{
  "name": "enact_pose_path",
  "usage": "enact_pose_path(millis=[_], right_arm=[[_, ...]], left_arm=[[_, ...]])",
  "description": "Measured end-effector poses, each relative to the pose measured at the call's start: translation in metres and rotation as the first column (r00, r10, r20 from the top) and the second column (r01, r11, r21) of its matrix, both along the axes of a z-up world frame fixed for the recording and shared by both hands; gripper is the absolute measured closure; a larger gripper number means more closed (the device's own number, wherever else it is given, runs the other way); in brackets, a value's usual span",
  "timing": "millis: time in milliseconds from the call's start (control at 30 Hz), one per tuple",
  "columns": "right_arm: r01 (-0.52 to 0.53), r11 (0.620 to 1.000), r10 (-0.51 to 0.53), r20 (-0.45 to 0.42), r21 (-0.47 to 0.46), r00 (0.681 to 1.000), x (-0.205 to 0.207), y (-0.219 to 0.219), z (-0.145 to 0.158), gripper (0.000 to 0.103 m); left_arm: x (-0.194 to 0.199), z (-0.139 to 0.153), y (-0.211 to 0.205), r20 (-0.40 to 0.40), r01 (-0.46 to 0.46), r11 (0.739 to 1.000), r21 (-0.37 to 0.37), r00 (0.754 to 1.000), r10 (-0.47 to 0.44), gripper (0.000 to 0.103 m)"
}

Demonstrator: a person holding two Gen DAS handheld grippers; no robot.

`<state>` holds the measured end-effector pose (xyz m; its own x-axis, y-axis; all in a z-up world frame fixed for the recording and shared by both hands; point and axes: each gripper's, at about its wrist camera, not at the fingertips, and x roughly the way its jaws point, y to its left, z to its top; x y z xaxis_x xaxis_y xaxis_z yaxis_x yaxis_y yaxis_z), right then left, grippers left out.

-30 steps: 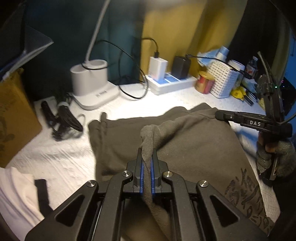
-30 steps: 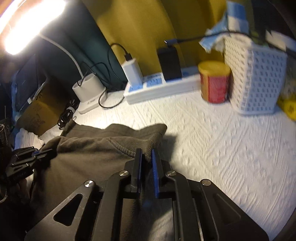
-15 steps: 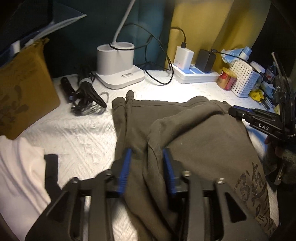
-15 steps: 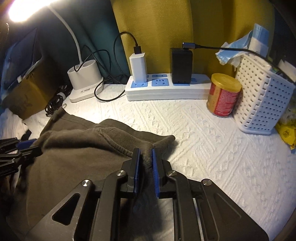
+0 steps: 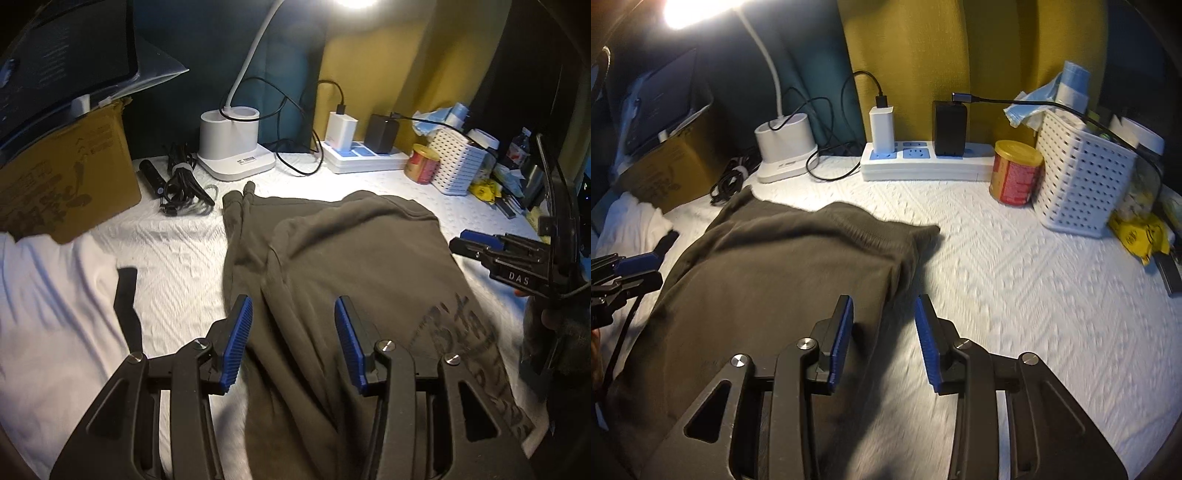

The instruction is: Fold small clothes

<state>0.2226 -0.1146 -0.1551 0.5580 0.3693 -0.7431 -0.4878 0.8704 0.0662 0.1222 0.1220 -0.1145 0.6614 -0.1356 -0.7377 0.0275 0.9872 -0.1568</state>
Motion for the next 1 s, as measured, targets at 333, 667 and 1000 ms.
enact_pose_path(millis=[333,667,1000], right_arm=[[-0.017,1.000,0.017,-0.009,0.000,1.000,-0.064,-0.015,0.000,0.066],[-0.005,0.997,0.013,-0.104,0.081,0.995,-0.118,-0.044,-0.016,0.066],[-0.011,0.987,0.037,-0.162,0.160,0.986,-0.163,-0.058,-0.018,0.066]], left_arm=[[-0.048,-0.008,-0.018,-0.010,0.024,0.999,-0.040,1.000,-0.024,0.036],[-0.092,-0.029,-0.042,-0.072,0.068,0.992,-0.103,0.995,-0.076,0.036],[-0.126,-0.035,-0.039,-0.064,0.112,0.985,-0.131,0.991,-0.121,0.041]])
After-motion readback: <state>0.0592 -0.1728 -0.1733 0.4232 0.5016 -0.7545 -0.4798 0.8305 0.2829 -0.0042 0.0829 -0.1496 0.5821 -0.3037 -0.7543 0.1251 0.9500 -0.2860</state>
